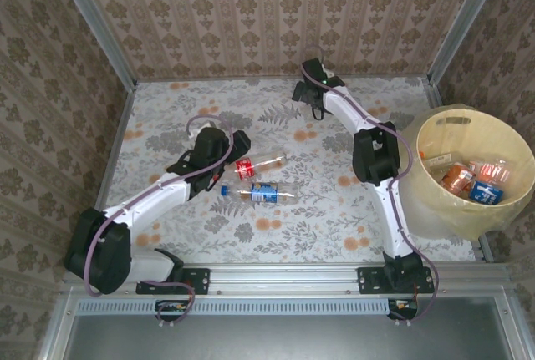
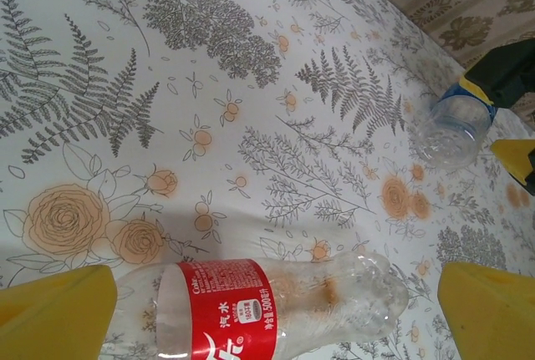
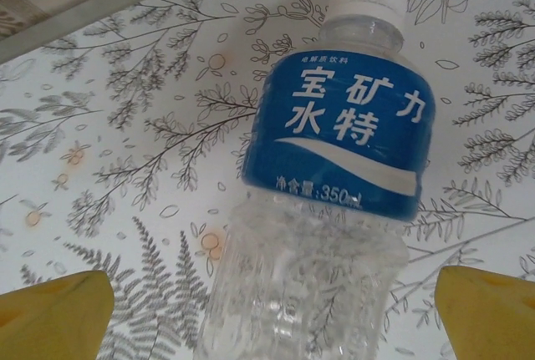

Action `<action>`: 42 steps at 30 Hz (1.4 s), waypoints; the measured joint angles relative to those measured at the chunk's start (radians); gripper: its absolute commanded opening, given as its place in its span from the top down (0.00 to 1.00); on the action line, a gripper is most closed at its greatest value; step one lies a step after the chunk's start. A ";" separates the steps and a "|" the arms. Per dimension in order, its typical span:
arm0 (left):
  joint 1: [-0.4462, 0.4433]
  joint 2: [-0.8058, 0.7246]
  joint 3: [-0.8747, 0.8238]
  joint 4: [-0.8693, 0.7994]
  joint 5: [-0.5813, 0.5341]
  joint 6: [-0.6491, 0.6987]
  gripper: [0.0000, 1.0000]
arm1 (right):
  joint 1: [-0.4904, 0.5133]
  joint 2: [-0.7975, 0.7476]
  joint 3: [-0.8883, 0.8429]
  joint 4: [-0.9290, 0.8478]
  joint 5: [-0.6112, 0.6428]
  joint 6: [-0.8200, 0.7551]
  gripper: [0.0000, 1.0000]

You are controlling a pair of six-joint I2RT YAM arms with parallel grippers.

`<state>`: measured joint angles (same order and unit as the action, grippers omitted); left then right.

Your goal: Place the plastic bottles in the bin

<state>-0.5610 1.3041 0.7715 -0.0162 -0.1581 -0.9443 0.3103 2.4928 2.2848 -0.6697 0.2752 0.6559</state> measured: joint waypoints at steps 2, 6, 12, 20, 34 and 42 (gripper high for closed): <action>0.000 0.000 -0.001 0.000 0.000 -0.004 0.00 | 0.000 0.052 0.072 -0.037 0.014 0.005 0.00; 0.000 0.000 -0.003 0.000 -0.004 -0.006 0.00 | 0.000 0.128 0.179 -0.092 0.037 0.016 0.01; 0.004 -0.008 -0.015 -0.007 -0.015 -0.006 0.00 | 0.000 0.190 0.262 -0.142 0.039 0.050 0.05; 0.014 -0.021 -0.028 -0.007 -0.026 -0.018 0.00 | 0.000 0.209 0.294 -0.183 0.038 0.069 0.12; 0.025 -0.022 -0.032 -0.007 -0.026 -0.029 0.00 | 0.000 0.147 0.175 -0.129 -0.005 0.048 0.36; 0.025 -0.022 -0.032 -0.007 -0.026 -0.029 0.00 | 0.000 -0.079 -0.183 0.063 -0.051 -0.013 0.43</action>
<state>-0.5358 1.2823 0.7391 -0.0235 -0.1841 -0.9733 0.3103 2.4142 2.1017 -0.6064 0.2237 0.6430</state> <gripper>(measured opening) 0.999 0.626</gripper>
